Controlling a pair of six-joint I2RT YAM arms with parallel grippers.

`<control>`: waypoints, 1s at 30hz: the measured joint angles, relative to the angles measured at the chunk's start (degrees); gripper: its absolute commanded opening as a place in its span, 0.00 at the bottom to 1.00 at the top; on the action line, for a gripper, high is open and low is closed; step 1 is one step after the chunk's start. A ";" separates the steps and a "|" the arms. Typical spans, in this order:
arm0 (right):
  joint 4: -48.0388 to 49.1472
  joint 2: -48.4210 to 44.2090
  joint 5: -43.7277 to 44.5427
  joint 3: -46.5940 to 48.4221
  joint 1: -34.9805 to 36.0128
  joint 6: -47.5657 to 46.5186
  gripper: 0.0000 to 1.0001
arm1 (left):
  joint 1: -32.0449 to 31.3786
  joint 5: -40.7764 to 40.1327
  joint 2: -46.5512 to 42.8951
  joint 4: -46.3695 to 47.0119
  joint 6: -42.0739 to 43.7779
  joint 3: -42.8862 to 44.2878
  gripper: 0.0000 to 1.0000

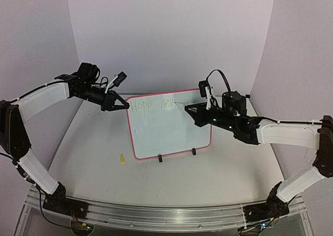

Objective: Write a sentence on the whiteboard

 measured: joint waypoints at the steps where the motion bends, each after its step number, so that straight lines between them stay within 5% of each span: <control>1: 0.00 -0.10 0.21 -0.05 0.00 0.00 0.00 | 0.00 0.00 0.00 0.00 -0.02 0.00 0.00; 30: -0.24 0.26 -0.25 1.31 -0.02 -0.65 0.00 | 0.00 -0.07 0.00 0.00 -0.10 0.01 0.00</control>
